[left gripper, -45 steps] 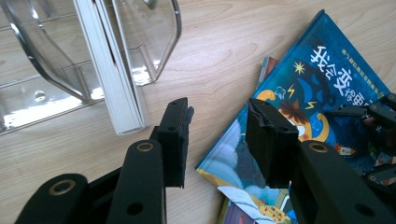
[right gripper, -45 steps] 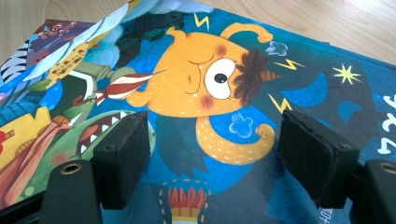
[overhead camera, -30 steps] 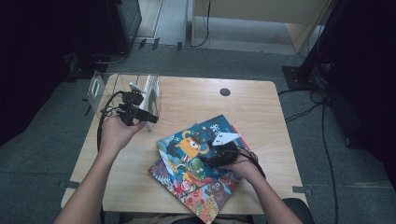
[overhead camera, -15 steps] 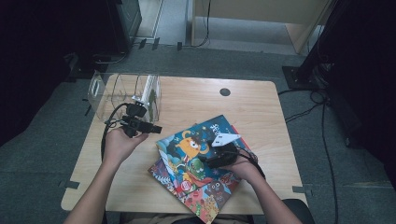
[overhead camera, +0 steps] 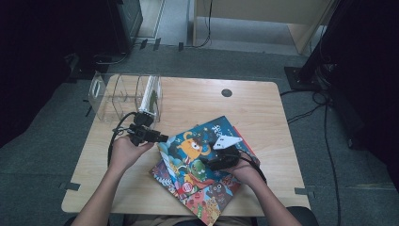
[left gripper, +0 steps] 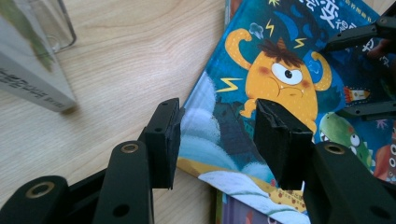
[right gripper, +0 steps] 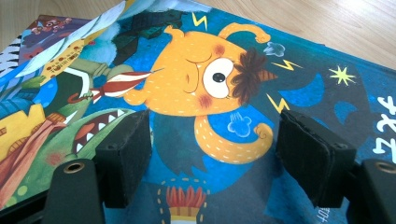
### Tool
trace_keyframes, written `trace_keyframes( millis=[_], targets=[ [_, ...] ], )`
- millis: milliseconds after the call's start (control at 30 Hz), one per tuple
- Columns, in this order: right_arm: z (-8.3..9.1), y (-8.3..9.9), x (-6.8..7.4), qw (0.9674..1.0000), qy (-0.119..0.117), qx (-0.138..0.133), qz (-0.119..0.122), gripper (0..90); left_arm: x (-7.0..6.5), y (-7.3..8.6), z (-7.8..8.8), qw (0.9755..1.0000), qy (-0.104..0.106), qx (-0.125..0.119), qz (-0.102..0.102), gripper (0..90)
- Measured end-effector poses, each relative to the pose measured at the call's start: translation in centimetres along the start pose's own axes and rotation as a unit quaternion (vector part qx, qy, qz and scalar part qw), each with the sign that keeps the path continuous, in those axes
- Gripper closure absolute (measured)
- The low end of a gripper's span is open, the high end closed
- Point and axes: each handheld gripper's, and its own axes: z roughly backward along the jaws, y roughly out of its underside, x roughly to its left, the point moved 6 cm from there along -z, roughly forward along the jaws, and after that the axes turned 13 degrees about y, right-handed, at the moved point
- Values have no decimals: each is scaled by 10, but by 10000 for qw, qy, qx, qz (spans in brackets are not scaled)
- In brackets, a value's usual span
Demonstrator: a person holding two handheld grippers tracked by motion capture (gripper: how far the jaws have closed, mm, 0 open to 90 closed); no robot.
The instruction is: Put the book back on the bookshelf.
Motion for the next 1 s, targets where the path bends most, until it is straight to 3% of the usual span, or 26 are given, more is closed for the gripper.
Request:
trace_keyframes(
  millis=[200,400,567,1000],
  targets=[
    [2,1,-3,9998,135,-23,-145,366,4,3,-6,9998,160,-108,-50,513],
    [9,4,-11,9992,321,54,-244,476,8,6,-15,9998,199,26,-99,502],
    [20,9,-19,9977,452,50,-509,570,7,4,-21,9994,304,15,-155,501],
    [43,25,-32,9938,696,131,-858,679,14,6,-30,9987,384,112,-301,497]
  ],
)
